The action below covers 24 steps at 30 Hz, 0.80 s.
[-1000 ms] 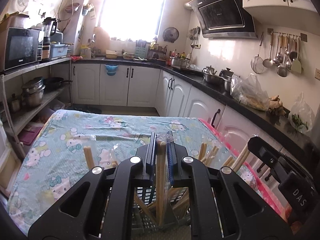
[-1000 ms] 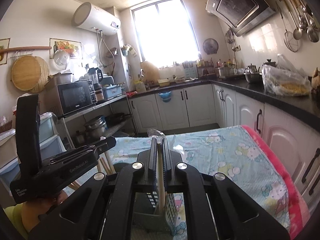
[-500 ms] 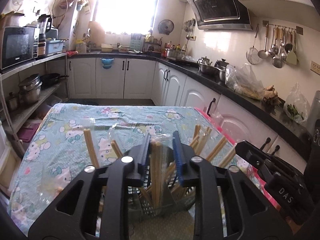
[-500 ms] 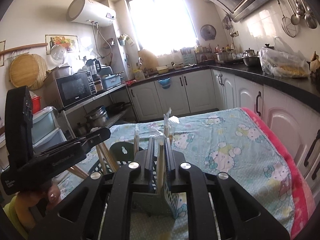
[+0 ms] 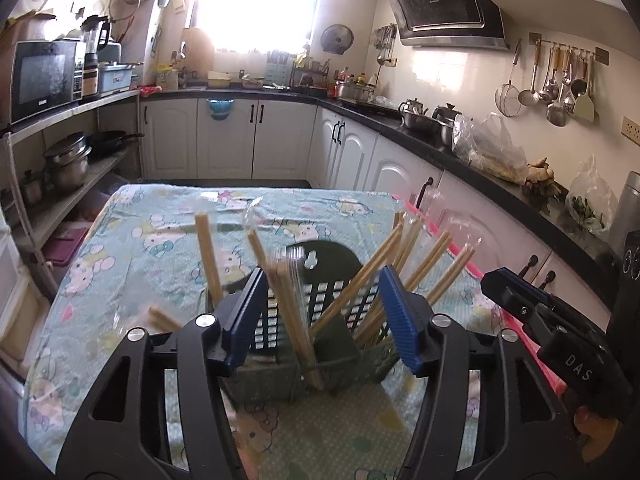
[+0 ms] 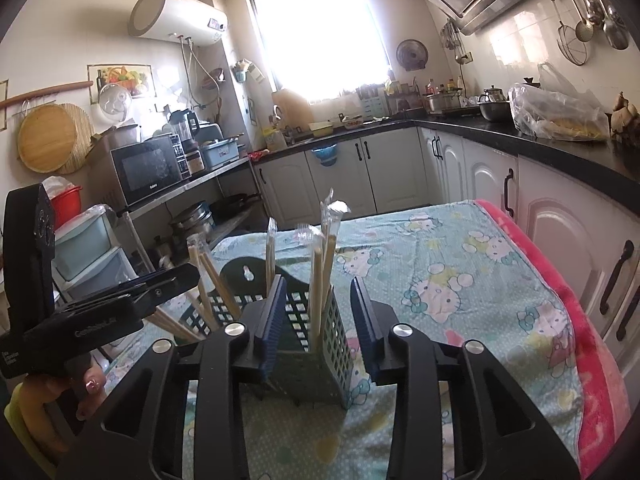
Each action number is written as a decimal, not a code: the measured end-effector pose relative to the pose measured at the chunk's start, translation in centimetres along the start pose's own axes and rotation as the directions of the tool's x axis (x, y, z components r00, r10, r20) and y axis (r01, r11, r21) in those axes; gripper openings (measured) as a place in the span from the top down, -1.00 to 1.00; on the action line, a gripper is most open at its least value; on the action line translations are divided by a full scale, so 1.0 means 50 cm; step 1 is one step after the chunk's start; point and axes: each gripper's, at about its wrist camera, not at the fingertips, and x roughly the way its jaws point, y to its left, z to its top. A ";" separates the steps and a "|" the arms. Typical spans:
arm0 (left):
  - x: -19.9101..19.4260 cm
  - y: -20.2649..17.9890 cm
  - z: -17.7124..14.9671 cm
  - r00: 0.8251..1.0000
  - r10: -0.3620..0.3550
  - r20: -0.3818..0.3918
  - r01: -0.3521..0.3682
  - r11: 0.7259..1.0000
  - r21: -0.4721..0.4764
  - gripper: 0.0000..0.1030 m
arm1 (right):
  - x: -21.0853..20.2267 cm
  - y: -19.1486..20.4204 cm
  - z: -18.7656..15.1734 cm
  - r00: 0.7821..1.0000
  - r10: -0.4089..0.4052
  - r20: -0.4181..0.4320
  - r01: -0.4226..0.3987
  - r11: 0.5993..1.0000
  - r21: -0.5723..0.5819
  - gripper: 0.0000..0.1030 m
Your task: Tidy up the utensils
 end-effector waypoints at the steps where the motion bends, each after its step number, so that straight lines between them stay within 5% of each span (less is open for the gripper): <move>1: -0.002 0.001 -0.003 1.000 -0.001 -0.002 0.001 1.000 -0.003 -0.05 | -0.001 0.000 -0.003 1.000 0.000 -0.003 0.000 1.000 0.001 0.33; 24: -0.086 0.023 -0.120 0.999 -0.012 -0.033 0.012 1.000 -0.023 -0.66 | -0.044 0.027 -0.117 0.991 0.024 -0.130 -0.028 0.999 -0.032 -0.27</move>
